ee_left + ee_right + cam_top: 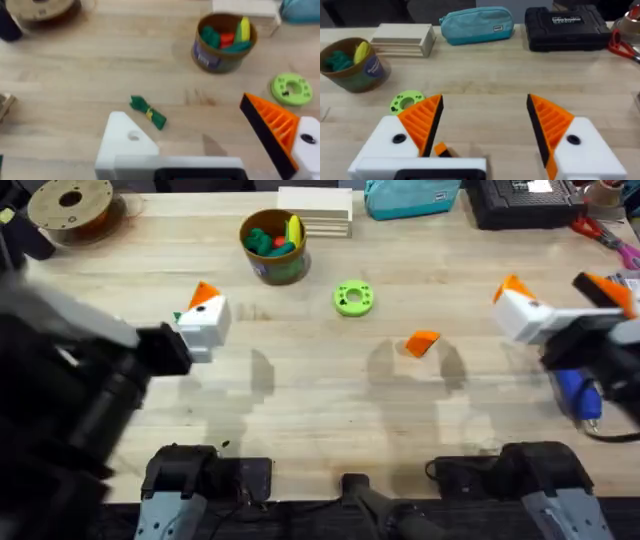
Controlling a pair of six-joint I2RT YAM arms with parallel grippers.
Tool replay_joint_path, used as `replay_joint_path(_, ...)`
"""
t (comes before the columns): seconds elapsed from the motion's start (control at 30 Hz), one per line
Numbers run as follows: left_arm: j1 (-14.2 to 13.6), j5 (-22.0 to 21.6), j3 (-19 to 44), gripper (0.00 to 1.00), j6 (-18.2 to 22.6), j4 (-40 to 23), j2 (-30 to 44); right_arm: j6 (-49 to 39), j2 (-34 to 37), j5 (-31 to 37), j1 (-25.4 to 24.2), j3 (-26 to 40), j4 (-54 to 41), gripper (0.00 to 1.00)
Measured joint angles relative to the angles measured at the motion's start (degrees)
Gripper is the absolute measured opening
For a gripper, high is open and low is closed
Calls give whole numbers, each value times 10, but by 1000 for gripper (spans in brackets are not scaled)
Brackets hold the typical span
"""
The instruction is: Pick up the gripper from the table and insert it into the empty holder that is missing its gripper. Then pick up a screw, insert it into the mounting hole, and use the screwdriver to tighten it. Finally, clean up the table by picking up the vegetable and placing it into the bucket.
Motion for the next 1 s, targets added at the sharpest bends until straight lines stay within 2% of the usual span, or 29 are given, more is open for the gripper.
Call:
replay_joint_path(0.13,0,-1,112,987,0,-107,117,0,99,0,0,108,-88,989)
replay_joint_path(0.3,0,4,192,987,0,-124,236,0,204,-2,0,186,-159,989)
replay_joint_path(0.43,0,7,199,987,0,-127,289,0,251,-4,0,193,-176,990)
replay_joint_path(0.57,4,-10,199,987,-15,-126,333,2,274,-4,0,193,-186,990)
replay_joint_path(0.67,24,-16,199,987,-59,-120,373,2,280,-4,0,193,-186,989)
replay_joint_path(0.8,66,-16,199,973,-125,-105,445,2,281,-4,0,193,-186,990)
replay_joint_path(0.83,75,-15,199,881,-138,-100,466,2,281,-4,0,193,-186,990)
replay_joint_path(0.87,83,-14,199,740,-145,-96,485,2,281,-4,0,193,-186,990)
replay_joint_path(1.0,93,4,199,110,-165,-94,541,2,281,-4,0,194,-186,989)
